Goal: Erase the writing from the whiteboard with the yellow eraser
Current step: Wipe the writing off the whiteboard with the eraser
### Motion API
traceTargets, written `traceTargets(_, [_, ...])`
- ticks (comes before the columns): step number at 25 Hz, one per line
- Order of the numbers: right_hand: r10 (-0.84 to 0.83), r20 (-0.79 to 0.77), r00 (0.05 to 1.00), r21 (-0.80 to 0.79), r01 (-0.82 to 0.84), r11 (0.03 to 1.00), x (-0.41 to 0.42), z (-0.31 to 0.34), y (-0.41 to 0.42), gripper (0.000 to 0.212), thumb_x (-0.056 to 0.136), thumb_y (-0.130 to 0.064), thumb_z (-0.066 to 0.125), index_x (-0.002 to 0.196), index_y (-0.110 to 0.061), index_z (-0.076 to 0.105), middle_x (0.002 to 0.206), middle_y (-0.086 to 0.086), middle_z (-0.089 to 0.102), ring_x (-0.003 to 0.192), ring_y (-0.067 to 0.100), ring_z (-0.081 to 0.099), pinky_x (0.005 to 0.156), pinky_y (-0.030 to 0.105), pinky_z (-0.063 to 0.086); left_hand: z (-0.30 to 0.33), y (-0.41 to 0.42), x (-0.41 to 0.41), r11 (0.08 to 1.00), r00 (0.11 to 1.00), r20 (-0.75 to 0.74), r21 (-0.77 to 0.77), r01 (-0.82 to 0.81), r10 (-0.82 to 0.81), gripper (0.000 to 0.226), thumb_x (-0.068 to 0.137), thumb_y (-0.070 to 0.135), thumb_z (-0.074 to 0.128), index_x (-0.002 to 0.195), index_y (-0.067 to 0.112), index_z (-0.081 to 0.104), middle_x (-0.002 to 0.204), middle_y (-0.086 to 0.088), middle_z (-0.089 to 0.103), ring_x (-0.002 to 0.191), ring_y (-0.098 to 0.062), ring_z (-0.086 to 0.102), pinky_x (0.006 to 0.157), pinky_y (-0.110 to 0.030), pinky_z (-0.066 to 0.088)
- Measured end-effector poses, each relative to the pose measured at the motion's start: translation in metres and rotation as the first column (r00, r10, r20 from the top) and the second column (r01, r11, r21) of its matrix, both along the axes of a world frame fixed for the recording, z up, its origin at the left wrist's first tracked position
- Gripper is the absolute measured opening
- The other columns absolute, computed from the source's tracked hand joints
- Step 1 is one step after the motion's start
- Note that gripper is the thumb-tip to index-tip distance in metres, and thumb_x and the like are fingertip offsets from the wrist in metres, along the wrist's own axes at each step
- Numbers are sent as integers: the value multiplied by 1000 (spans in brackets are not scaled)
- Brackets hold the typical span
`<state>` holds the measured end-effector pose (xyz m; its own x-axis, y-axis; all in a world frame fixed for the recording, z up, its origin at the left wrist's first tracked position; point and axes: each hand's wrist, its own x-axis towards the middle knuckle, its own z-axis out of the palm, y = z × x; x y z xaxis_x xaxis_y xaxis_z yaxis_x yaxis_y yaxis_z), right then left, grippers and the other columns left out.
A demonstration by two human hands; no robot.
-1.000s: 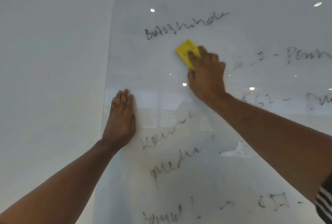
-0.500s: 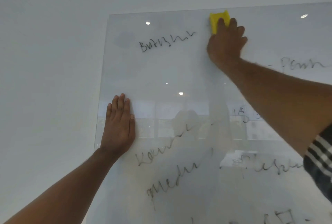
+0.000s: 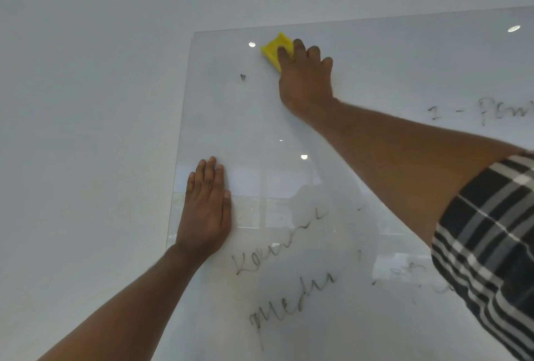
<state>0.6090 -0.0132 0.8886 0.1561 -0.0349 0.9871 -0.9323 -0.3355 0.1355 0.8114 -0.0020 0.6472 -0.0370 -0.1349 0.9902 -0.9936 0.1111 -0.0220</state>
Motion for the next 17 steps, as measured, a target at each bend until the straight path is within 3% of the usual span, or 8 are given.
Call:
traceTargets(2, [20, -189, 982, -21, -25, 999, 18, -17, 7, 56, 100, -14, 42, 156, -18, 35, 165, 19, 29, 137, 42, 42, 107, 51, 36, 1, 1, -2, 1000, 1000, 0, 4, 0, 0, 61, 105, 31, 16, 159, 2, 14, 170, -13, 10, 160, -29, 3, 131, -51, 7])
traceTargets(4, [9, -533, 846, -68, -53, 996, 28, -47, 6, 56, 103, -21, 42, 159, -21, 33, 167, 17, 26, 139, 40, 41, 105, 49, 36, 1, 2, -3, 1000, 1000, -5, -5, -4, 4, 61, 105, 29, 18, 159, -1, 19, 169, -16, 14, 159, -32, 7, 130, -53, 10])
traceTargets(5, [-24, -625, 781, -85, -37, 996, 28, -51, 3, 55, 105, -24, 41, 160, -23, 32, 168, 15, 26, 140, 39, 40, 105, 49, 36, 1, 2, -3, 1000, 1000, -6, -11, -6, 6, 61, 105, 29, 18, 158, -2, 21, 168, -17, 16, 158, -33, 9, 130, -54, 11])
traceTargets(7, [-79, -577, 813, -116, 14, 993, 22, -29, -1, 56, 105, -24, 41, 160, -24, 30, 169, 14, 24, 142, 39, 38, 109, 51, 34, 1, 2, -2, 1000, 1000, -5, -8, -3, 3, 61, 105, 30, 18, 159, 0, 18, 169, -15, 13, 159, -31, 7, 130, -52, 9])
traceTargets(9, [-60, -315, 947, -61, 43, 997, 10, 3, 0, 58, 102, -17, 43, 159, -22, 31, 167, 16, 26, 142, 41, 38, 110, 55, 33, 1, 2, -2, 1000, 1000, -1, 3, 7, -7, 61, 105, 31, 16, 159, 3, 13, 170, -12, 9, 160, -28, 3, 131, -48, 5])
traceTargets(11, [-32, -140, 990, -22, 29, 999, 5, 16, 2, 59, 99, -13, 45, 156, -19, 33, 165, 16, 29, 140, 41, 39, 109, 55, 34, 0, 3, -2, 1000, 1000, 3, 10, 23, -23, 61, 105, 31, 15, 159, 4, 10, 170, -11, 7, 160, -27, 0, 131, -47, 3])
traceTargets(14, [21, -311, 950, -46, -37, 998, 15, -24, 7, 58, 100, -19, 45, 157, -22, 34, 166, 15, 29, 140, 40, 40, 108, 51, 34, 0, 5, -2, 999, 999, 6, 13, 47, -47, 61, 105, 28, 18, 158, -1, 16, 169, -16, 11, 159, -31, 4, 130, -50, 5])
traceTargets(17, [59, -582, 811, -83, -132, 988, 1, -106, 0, 54, 100, -27, 47, 153, -25, 43, 164, 13, 37, 132, 38, 49, 97, 46, 39, -1, 8, -2, 998, 997, -34, 12, 64, -64, 56, 105, 16, 28, 155, -8, 22, 166, -23, 17, 157, -37, 9, 128, -59, 10])
